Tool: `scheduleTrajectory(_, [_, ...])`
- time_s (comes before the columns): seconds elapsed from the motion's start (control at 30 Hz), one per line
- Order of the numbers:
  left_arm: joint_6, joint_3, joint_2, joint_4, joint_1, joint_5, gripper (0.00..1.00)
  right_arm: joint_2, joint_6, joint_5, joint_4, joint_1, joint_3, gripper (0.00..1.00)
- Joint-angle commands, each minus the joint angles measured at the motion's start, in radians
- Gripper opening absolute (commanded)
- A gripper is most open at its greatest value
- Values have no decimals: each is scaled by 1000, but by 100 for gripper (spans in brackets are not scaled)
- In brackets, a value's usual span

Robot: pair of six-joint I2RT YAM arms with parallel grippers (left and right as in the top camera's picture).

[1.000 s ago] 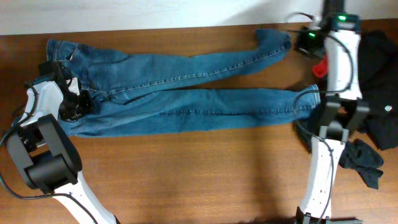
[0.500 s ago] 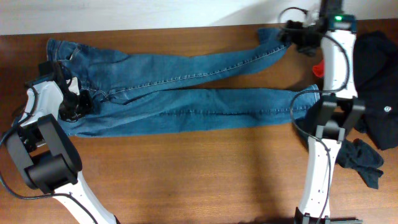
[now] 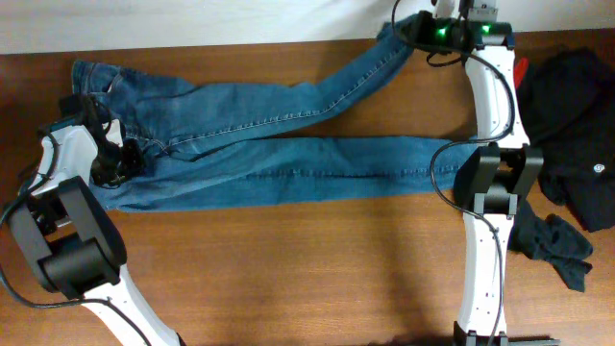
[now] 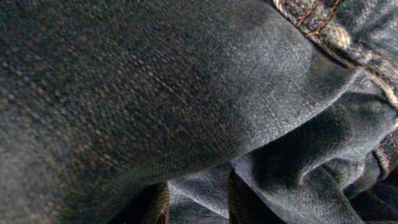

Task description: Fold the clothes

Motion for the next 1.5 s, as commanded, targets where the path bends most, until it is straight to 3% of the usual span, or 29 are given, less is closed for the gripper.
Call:
scheduleTrajectory(0.0, [1,-7,-34,2,3,-7,31,-15,-55,157,-153,-17,31,9])
scheduleTrajectory(0.1, [1,-7,-34,3,3,-7,31,-15,-55,578,-339,-34,29,10])
scheduleTrajectory(0.13, [1,-7,-34,4,3,-7,31,-15,-55,675,-365,-38,29,15])
scheduleTrajectory(0.17, [1,-7,-34,7,3,-7,31,-15,-45,800,-403,-49,29,36])
scheduleTrajectory(0.2, [1,-7,-34,9,3,-7,31,-15,-25,846,-421,-56,29,47])
scheduleTrajectory(0.23, [1,-7,-34,10,3,-7,31,-15,6,877,-447,-67,30,47])
scheduleTrajectory(0.33, [1,-7,-34,7,3,-7,31,-15,46,748,-490,-102,30,47])
scheduleTrajectory(0.5, [1,-5,-44,-20,4,-6,29,-17,-182,120,-488,-106,35,47])
scheduleTrajectory(0.57, [2,-2,-58,-33,4,10,24,-17,-192,58,-494,-92,35,45])
scheduleTrajectory(0.7, [1,-2,-74,-38,3,40,22,-17,-209,105,-510,-26,35,42])
scheduleTrajectory(0.83, [95,-2,-74,68,-10,300,23,-18,-236,218,-487,48,37,43])
scheduleTrajectory(0.9, [96,-2,-74,94,-27,246,23,-18,-243,240,-486,75,56,40])
scheduleTrajectory(1.03, [80,-3,-74,51,-21,-5,18,-43,-215,302,-488,71,103,20])
scheduleTrajectory(1.1, [2,-8,-74,27,8,-88,14,-68,-208,329,-488,55,111,6])
scheduleTrajectory(1.2, [-125,-10,-62,-18,100,-94,8,-92,-182,360,-487,18,131,4])
scheduleTrajectory(1.37, [-137,-10,-45,-79,181,-95,6,-93,-145,447,-494,-30,129,4])
scheduleTrajectory(1.4, [-137,-10,-42,-88,191,-95,6,-93,-117,476,-495,-39,129,15])
scheduleTrajectory(1.43, [-137,-10,-42,-91,196,-95,6,-93,-95,493,-495,-50,129,45])
scheduleTrajectory(1.47, [-137,-12,-39,-90,200,-95,6,-93,-69,502,-496,-59,129,56])
